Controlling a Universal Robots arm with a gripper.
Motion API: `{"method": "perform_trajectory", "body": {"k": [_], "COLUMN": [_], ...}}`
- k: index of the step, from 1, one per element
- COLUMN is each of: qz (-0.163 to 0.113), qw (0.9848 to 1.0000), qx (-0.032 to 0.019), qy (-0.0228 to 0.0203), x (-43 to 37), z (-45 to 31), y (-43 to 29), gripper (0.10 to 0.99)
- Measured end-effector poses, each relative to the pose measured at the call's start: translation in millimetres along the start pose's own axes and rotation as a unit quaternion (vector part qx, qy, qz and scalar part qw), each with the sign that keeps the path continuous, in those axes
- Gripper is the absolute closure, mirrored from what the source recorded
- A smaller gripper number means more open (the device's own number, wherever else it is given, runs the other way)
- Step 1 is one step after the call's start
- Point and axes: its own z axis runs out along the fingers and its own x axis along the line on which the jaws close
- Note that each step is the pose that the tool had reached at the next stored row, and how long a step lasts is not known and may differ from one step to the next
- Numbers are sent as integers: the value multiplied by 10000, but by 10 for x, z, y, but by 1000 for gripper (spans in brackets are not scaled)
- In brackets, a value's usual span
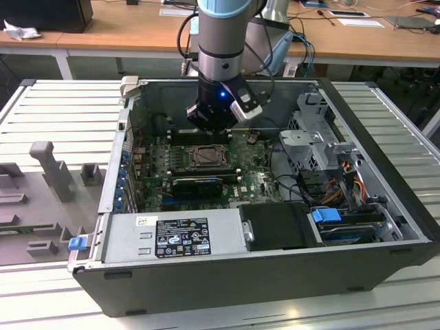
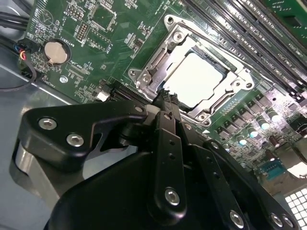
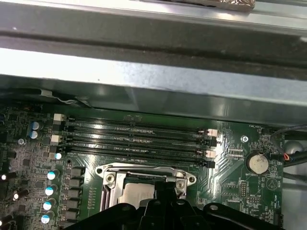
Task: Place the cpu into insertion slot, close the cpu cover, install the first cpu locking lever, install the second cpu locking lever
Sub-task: 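Install the second cpu locking lever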
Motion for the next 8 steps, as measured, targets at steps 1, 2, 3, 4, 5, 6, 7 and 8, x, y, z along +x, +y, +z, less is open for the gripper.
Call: {"method": "perform_trajectory", "body": {"k": [1, 2, 3, 4, 5, 6, 7, 8], "qz": [0, 0, 1, 1, 0, 0, 0, 0], "qw": [10000, 10000, 10000, 10000, 10000, 10000, 10000, 10000], "qx": [0, 0, 0, -1, -1, 0, 0, 0], "qy": [0, 0, 0, 0, 0, 0, 0, 0], "x": [1, 2, 3, 4, 5, 6, 6, 7], "z": [-1, -2, -3, -4, -5, -5, -6, -7], "y": [-11, -21, -30, -40, -50, -58, -67, -77], "gripper": [980, 980, 980, 980, 980, 980, 980, 980]}}
